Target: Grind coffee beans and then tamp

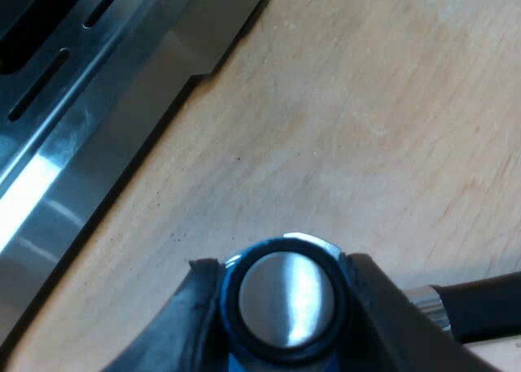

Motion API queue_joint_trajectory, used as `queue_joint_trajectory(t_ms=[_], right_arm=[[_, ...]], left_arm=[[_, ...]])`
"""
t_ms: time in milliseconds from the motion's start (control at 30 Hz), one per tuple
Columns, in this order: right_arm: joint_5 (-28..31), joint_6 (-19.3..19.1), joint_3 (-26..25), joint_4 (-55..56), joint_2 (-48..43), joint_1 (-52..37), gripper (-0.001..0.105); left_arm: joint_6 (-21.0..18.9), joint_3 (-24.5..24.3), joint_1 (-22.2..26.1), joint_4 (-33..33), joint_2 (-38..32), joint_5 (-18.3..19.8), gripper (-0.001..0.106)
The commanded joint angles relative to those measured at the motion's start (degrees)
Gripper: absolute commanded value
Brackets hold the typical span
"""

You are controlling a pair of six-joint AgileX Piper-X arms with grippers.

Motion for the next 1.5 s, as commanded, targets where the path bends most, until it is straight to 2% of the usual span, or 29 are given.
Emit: queue_joint_trajectory(t_ms=[33, 300, 367, 733, 833, 1100, 1267, 1333, 1500], right_arm=[[0.3, -0.2, -0.1, -0.1, 0.0, 0.0, 0.071], [0.3, 0.1, -0.1, -0.1, 0.0, 0.0, 0.071], [0.3, 1.2, -0.1, -0.1, 0.0, 0.0, 0.071], [0.3, 1.3, -0.1, -0.1, 0.0, 0.0, 0.071], [0.3, 2.4, -0.1, -0.1, 0.0, 0.0, 0.071], [0.3, 2.4, -0.1, -0.1, 0.0, 0.0, 0.071], [0.5, 2.4, -0.1, -0.1, 0.0, 0.0, 0.071], [0.5, 2.4, -0.1, -0.1, 0.0, 0.0, 0.071], [0.5, 2.4, -0.1, -0.1, 0.0, 0.0, 0.071]], left_arm=[[-0.1, 1.8, 0.0, 5.8, 1.2, -0.6, 0.012], [-0.1, 2.0, 0.0, 5.8, 1.2, -0.6, 0.012], [-0.1, 2.6, 0.0, 5.2, 1.2, -0.6, 0.012], [-0.1, 6.2, 0.0, 4.5, 1.2, -0.6, 0.012], [-0.1, 6.3, 0.0, 4.5, 1.2, -0.5, 0.012], [-0.1, 6.1, 0.0, 4.4, 1.2, -0.2, 0.012], [-0.1, 5.0, 0.0, 4.4, 1.2, -0.2, 0.012], [-0.1, 2.0, 0.0, 4.4, 1.2, -0.2, 0.012], [-0.1, -1.5, 0.0, 4.6, 1.2, -0.2, 0.012]])
